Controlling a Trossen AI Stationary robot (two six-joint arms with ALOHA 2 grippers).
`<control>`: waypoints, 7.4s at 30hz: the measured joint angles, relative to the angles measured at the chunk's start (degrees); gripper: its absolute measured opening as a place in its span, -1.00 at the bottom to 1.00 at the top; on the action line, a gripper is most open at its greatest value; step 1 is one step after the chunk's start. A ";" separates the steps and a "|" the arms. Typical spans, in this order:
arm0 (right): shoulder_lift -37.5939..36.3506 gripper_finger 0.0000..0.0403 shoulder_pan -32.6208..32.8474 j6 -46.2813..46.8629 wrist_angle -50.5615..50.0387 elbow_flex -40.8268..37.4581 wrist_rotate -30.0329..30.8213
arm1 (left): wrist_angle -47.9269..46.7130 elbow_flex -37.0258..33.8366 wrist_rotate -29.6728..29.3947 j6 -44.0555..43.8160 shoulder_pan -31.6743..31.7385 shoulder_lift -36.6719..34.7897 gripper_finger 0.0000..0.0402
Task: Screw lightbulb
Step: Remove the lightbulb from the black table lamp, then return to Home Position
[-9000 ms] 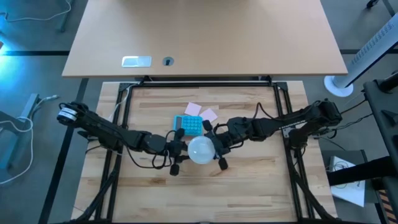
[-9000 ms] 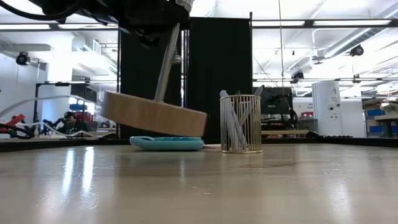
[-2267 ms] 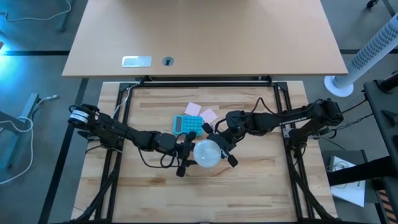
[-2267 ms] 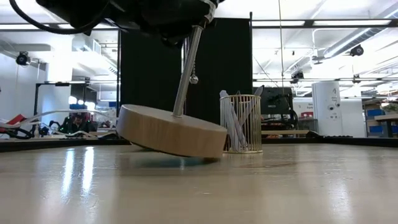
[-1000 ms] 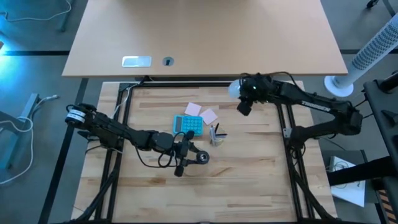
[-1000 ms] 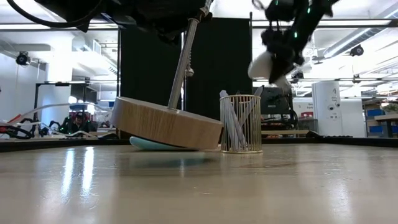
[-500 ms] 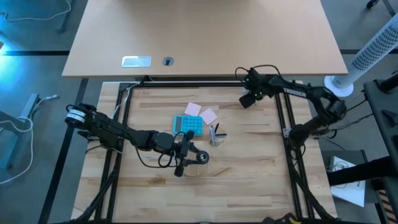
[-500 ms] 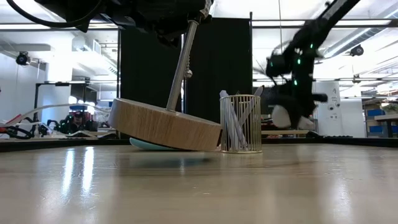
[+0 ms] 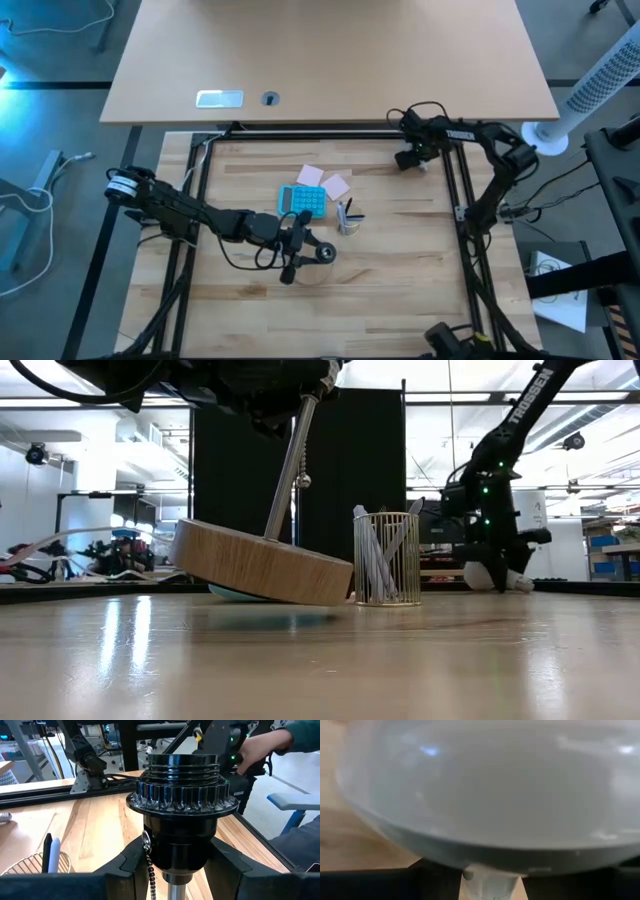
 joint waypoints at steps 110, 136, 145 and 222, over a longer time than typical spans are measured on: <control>-49.39 0.29 25.60 -9.47 16.61 -7.22 -6.37 | -25.96 -13.54 -17.41 -9.85 -2.55 -30.13 0.21; -70.12 0.09 53.82 -12.76 39.58 -35.36 -5.64 | -27.23 -30.97 -17.86 -11.08 -2.46 -58.62 0.21; -81.54 0.16 57.87 -14.00 39.04 -40.68 -4.20 | -27.28 -35.88 -17.86 -10.49 -2.48 -67.18 0.21; -91.52 0.29 61.82 -11.00 38.31 -51.36 -2.94 | -28.63 -42.80 16.67 -12.42 18.91 -72.15 0.21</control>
